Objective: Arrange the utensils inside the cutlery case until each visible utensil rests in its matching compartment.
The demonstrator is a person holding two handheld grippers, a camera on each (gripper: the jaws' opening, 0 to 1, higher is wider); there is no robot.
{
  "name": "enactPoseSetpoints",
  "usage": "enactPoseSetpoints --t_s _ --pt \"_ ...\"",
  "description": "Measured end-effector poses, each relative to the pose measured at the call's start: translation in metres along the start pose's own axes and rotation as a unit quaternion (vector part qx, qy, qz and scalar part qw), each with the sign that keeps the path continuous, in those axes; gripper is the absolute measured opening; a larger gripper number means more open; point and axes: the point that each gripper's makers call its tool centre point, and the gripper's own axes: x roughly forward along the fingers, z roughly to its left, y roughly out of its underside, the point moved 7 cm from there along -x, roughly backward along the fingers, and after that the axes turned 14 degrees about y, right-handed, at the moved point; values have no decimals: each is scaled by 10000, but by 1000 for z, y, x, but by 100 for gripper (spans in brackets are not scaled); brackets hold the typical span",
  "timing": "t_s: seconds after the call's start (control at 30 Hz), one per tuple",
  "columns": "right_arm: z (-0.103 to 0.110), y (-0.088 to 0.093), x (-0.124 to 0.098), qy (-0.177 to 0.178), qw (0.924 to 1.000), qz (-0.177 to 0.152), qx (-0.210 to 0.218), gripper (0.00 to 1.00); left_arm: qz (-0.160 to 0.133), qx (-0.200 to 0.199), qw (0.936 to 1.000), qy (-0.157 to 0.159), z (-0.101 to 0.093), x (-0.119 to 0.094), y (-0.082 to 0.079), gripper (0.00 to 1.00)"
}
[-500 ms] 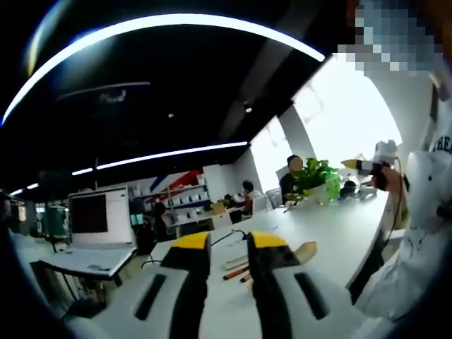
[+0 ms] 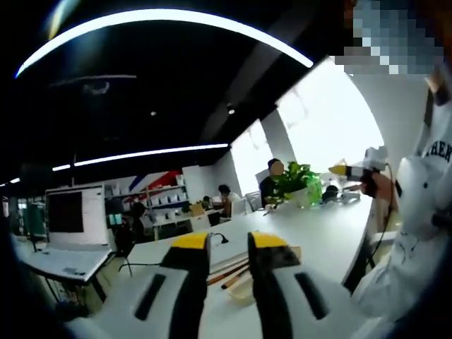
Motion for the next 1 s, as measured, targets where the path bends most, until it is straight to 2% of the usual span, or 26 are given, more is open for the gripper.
enactPoseSetpoints --t_s 0.13,0.2,0.3,0.5,0.53,0.63,0.7,0.73,0.8,0.87,0.9,0.93,1.0 --pt "3 8 2 -101 9998 152 122 16 143 154 9997 -110 1 -3 -4 22" --pt "3 9 1 -119 9996 184 155 15 383 255 9989 -92 1 -5 -3 22" --pt "3 7 0 -129 9997 147 166 14 572 325 9977 -190 4 -12 -4 21" --pt "2 -1 -3 -123 9998 12 174 13 585 393 9969 -349 5 -26 -13 22" --pt "2 -3 -3 -131 9998 -17 150 13 854 583 9941 -318 4 -30 -13 22" --pt "-5 -8 -2 -114 9998 -109 142 13 1116 948 9878 -527 6 -42 -19 22" --pt "-8 -9 0 -142 9996 -118 210 13 1014 891 9885 -676 7 -51 -24 22" --pt "-9 -8 2 -157 9995 -111 242 13 874 831 9897 -771 9 -55 -27 22" --pt "-11 -6 4 -189 9993 -81 305 12 718 725 9914 -824 10 -60 -30 22" --pt "-12 -5 6 -234 9991 -48 355 12 705 673 9914 -871 10 -63 -29 22" --pt "-10 -4 8 -272 9989 -30 372 11 799 700 9901 -915 9 -65 -28 22" --pt "-8 -3 9 -302 9988 -17 373 11 1014 811 9864 -1007 10 -69 -28 22" --pt "-6 -2 11 -349 9988 -12 352 11 1163 1121 9782 -1306 13 -81 -34 22"
